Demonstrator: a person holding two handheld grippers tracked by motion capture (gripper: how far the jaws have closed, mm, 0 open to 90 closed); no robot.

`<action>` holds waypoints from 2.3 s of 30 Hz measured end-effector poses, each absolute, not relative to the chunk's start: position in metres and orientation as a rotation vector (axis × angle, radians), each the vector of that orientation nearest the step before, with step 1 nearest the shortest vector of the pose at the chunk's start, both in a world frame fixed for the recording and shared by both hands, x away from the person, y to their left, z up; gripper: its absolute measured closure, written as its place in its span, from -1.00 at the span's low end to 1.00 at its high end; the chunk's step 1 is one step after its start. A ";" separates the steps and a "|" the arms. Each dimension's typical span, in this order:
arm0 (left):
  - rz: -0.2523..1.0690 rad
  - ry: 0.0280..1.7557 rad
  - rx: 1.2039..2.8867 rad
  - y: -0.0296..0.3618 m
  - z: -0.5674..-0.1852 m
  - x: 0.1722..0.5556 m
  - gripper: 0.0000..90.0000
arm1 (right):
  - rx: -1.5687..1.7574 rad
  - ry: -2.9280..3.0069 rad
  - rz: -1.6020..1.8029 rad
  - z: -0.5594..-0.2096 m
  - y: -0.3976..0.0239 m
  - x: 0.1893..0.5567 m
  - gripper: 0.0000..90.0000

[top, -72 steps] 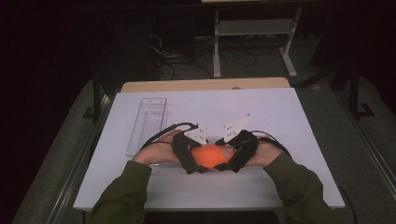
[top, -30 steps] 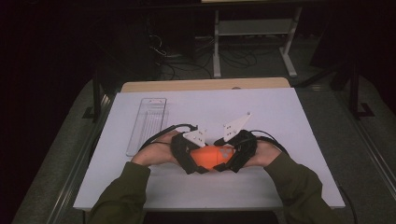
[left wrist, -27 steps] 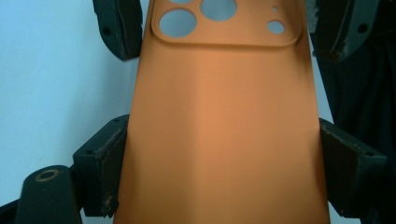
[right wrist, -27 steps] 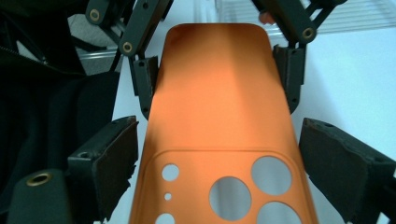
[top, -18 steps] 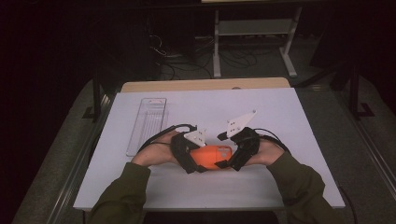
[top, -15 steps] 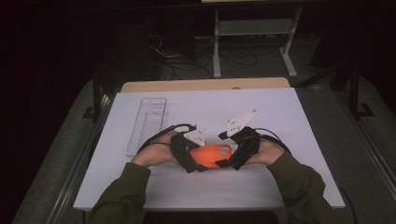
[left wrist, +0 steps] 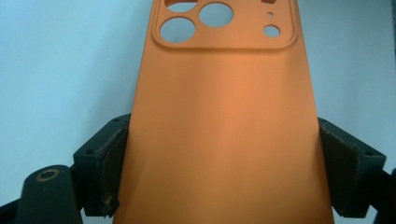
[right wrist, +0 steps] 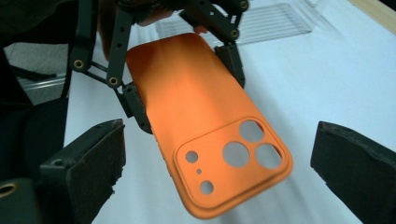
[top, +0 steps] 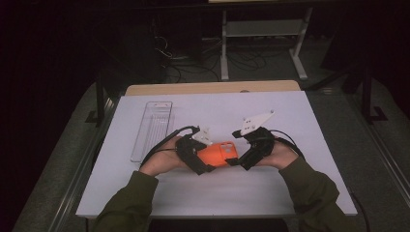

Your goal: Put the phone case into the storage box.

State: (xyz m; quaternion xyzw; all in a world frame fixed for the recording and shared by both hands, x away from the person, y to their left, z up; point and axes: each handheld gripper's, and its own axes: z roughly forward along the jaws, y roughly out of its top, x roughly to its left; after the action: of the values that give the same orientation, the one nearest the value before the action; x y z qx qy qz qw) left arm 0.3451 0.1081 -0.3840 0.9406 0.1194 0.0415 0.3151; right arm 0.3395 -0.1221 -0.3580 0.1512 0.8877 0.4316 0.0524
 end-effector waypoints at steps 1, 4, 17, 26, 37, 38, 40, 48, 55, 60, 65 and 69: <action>0.110 0.333 2.474 0.108 -0.384 0.345 -0.66 | 0.480 2.694 1.312 -0.358 -0.123 0.339 -0.95; 0.121 0.384 2.480 0.108 -0.383 0.346 -0.66 | 0.521 2.668 1.296 -0.360 -0.127 0.340 -0.95; 0.189 0.579 2.445 0.112 -0.380 0.352 -0.65 | 0.777 2.544 1.282 -0.368 -0.143 0.332 -0.96; 0.196 0.642 2.439 0.114 -0.379 0.354 -0.65 | 0.967 2.402 1.288 -0.383 -0.151 0.320 -0.96; 0.187 0.677 2.439 0.115 -0.384 0.357 -0.65 | 1.086 2.275 1.277 -0.405 -0.160 0.304 -0.96; 0.185 0.680 2.438 0.115 -0.384 0.357 -0.65 | 1.101 2.270 1.270 -0.405 -0.159 0.304 -0.96; 0.188 0.679 2.434 0.115 -0.384 0.357 -0.65 | 1.094 2.276 1.264 -0.407 -0.159 0.304 -0.98; 0.190 0.699 2.421 0.120 -0.382 0.359 -0.65 | 1.087 2.238 1.242 -0.409 -0.158 0.303 -0.98; 0.200 0.719 2.388 0.126 -0.375 0.360 -0.65 | 1.057 2.219 1.221 -0.409 -0.156 0.301 -0.98; 0.195 0.718 2.395 0.125 -0.374 0.359 -0.65 | 1.038 2.207 1.217 -0.408 -0.155 0.299 -0.98; 0.191 0.709 2.397 0.124 -0.374 0.359 -0.65 | 1.031 2.170 1.229 -0.406 -0.158 0.300 -0.98; 0.194 0.699 2.398 0.124 -0.373 0.360 -0.65 | 1.008 2.161 1.214 -0.406 -0.159 0.301 -0.98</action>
State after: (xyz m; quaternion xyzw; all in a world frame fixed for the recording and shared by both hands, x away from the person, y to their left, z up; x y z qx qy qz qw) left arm 0.3595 0.1243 -0.3735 0.9091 0.2652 0.0736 0.3129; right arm 0.3014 -0.1591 -0.4057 0.3665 0.7859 0.4414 0.2308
